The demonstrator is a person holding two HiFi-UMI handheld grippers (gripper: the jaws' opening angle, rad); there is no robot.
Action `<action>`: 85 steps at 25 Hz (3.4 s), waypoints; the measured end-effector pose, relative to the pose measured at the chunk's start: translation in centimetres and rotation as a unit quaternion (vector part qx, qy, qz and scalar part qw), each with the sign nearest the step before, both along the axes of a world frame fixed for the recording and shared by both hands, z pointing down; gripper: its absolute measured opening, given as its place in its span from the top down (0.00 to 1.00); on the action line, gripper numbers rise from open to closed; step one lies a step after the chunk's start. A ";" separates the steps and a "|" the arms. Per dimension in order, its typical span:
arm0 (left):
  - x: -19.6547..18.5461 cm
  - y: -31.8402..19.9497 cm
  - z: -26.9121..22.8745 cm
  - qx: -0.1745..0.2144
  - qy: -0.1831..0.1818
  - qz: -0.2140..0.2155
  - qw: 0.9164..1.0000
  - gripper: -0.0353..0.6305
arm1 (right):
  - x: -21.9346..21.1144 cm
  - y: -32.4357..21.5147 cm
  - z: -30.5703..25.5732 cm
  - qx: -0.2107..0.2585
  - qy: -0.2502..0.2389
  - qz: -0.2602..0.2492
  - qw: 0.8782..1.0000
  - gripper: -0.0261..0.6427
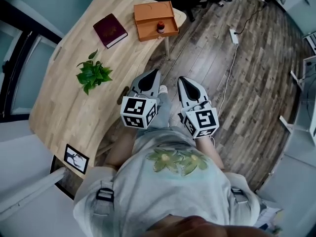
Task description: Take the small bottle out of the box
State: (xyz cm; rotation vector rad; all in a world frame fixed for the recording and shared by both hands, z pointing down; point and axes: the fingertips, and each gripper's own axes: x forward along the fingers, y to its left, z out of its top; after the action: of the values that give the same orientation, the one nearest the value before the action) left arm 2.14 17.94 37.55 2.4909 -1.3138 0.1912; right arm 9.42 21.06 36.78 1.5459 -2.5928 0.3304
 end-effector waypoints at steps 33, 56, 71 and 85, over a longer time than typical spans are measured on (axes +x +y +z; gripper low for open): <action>-1.4 -26.9 2.7 -0.026 0.001 -0.014 1.000 0.94 | -0.8 -28.0 0.3 -0.010 0.029 -0.061 0.998 0.95; -3.7 -31.1 6.6 -0.078 0.014 -0.030 0.996 0.94 | -2.6 -34.3 7.8 -0.082 0.067 -0.074 0.992 0.65; -5.2 -31.6 8.8 -0.095 -0.002 -0.038 0.995 0.94 | -3.8 -36.1 14.1 -0.128 0.100 -0.079 0.984 0.65; -5.4 -31.6 9.7 -0.102 -0.007 -0.032 0.994 0.94 | -4.2 -37.3 18.4 -0.171 0.122 -0.075 0.975 0.64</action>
State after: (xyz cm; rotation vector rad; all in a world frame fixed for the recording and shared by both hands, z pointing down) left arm -3.23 -13.69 47.24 2.2775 -1.3084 0.3120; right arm 5.20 -16.20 55.20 1.1876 -2.2985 0.5049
